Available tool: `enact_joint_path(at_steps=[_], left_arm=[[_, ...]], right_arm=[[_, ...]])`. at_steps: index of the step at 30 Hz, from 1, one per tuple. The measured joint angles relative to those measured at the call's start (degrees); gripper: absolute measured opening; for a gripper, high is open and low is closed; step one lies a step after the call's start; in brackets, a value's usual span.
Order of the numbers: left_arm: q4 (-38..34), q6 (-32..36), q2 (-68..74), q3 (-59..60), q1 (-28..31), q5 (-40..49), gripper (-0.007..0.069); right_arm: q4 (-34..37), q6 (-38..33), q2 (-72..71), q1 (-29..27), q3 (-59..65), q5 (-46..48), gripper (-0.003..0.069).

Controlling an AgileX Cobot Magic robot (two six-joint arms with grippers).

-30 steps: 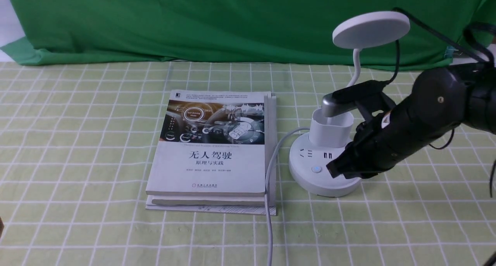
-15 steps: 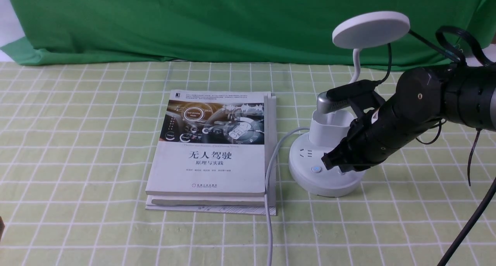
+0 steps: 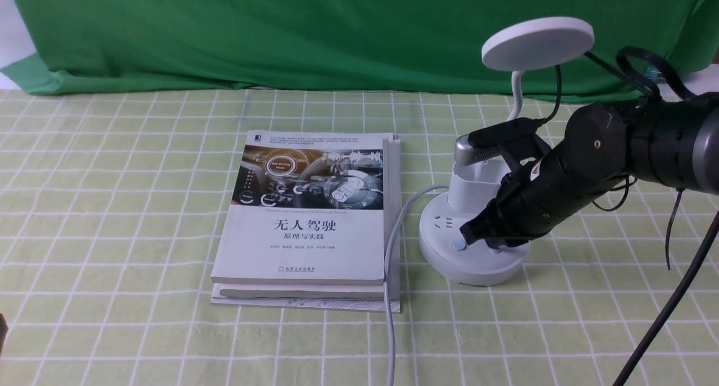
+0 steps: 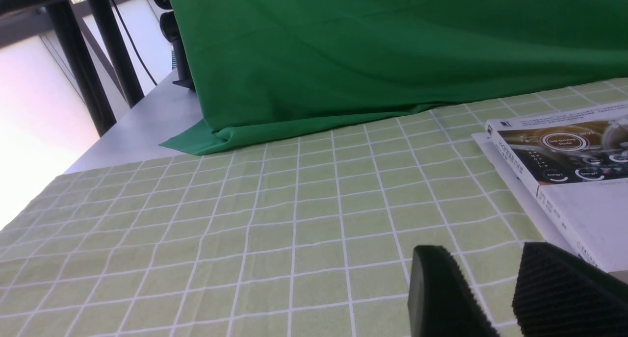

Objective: Turn on the table lamp on the green coffee tablecloth with your hand.

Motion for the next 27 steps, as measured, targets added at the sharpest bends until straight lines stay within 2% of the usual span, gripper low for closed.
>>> enact_joint_path(at_steps=[10,17,22,27], left_arm=[[0.00,0.00,0.00,0.00,0.00,0.00,0.0227],[0.00,0.00,0.00,0.00,0.00,0.00,0.0234],[0.00,0.00,0.00,0.00,0.00,0.00,0.0235],[0.00,0.00,0.00,0.00,0.00,0.00,0.0235]], right_arm=[[0.00,0.00,-2.67,0.00,0.39,-0.77,0.0035],[0.11,0.13,-7.17,0.00,1.95,2.36,0.0035],[0.16,0.78,-12.16,0.00,8.91,2.62,0.0035],[0.16,3.55,-23.89,0.71,18.61,2.65,0.0035]])
